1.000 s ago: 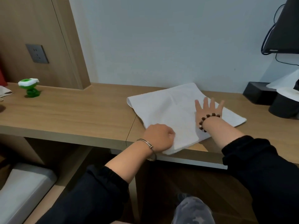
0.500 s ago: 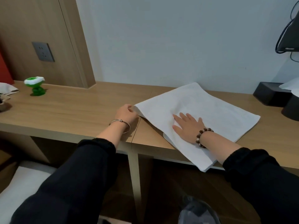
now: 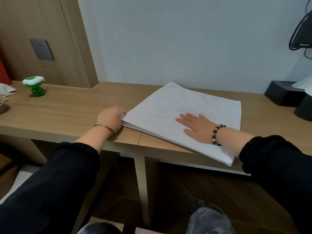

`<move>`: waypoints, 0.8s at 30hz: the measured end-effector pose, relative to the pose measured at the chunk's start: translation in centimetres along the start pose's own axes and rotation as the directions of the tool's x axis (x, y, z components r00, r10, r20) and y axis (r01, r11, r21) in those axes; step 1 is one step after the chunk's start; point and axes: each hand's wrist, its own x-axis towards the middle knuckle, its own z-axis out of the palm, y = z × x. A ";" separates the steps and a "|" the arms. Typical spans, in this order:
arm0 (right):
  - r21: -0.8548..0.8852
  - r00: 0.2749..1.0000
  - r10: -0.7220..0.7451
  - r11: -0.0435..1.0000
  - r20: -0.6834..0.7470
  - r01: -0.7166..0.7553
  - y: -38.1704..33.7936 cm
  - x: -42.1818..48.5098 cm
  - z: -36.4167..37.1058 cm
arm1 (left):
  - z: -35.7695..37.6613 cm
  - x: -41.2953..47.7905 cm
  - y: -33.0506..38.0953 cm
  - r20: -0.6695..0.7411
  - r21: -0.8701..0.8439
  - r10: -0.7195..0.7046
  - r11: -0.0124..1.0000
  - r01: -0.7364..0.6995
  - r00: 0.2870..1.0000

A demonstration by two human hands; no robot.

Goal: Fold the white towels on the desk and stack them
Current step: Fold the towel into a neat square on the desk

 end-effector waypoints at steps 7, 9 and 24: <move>-0.132 0.994 0.106 0.986 0.017 -0.103 -0.3 0.1 -1.2 | -0.6 -1.1 0.8 0.047 0.136 0.380 0.914 -0.383 0.924; -0.105 0.988 0.147 0.983 -0.040 -0.150 -1.5 -0.3 -1.6 | -0.5 -1.6 2.3 0.087 0.032 0.402 0.913 -0.406 0.911; 0.191 0.972 0.095 0.980 -0.213 -0.054 -6.5 -6.2 -0.8 | 2.9 -1.8 1.9 0.123 -0.210 0.062 0.977 -0.035 0.990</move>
